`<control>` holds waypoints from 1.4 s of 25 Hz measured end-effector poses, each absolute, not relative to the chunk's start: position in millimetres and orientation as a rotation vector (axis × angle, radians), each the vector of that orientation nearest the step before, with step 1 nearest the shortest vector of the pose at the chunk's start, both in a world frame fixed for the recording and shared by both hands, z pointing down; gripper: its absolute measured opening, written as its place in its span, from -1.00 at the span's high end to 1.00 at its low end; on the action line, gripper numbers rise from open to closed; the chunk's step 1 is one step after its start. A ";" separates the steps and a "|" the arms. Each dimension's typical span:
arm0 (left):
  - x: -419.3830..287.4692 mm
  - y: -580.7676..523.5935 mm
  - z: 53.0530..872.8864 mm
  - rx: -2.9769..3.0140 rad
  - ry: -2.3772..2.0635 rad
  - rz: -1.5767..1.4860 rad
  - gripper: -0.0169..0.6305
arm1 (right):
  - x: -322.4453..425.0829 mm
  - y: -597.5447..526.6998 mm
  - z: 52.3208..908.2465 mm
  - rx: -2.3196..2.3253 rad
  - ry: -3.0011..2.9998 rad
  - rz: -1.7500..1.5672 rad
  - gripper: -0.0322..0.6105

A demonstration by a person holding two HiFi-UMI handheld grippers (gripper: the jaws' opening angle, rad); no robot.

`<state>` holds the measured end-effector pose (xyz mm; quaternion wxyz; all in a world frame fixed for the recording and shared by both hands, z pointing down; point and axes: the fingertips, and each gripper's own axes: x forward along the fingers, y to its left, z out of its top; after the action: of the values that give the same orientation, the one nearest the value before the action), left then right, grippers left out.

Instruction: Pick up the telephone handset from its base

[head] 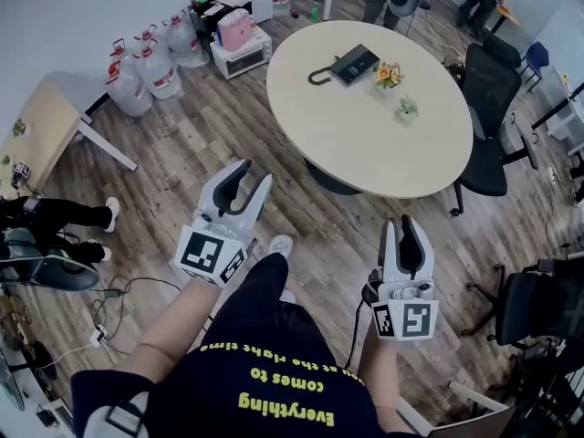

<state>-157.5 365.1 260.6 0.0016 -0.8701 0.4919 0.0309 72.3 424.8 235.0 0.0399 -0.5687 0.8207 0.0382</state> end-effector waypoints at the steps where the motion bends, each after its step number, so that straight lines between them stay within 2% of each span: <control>1: -158.0 357.8 262.9 -2.734 1.541 0.091 0.47 | 71.5 419.1 235.8 -1.742 2.517 0.115 0.55; 10: -152.2 264.9 261.4 -2.783 1.468 0.120 0.36 | 78.3 334.7 234.7 -1.799 2.501 0.095 0.47; 21: -169.4 146.6 252.1 -2.803 1.377 0.116 0.35 | 45.1 224.2 217.0 -1.843 2.438 0.147 0.46; 35: -160.8 88.0 275.9 -2.870 1.395 0.101 0.35 | 45.1 170.5 238.2 -1.886 2.463 0.079 0.46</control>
<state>-160.8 88.0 275.9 -0.0254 -0.8986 0.4369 0.0316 45.1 170.5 238.2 0.0192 -0.6077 0.7935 0.0254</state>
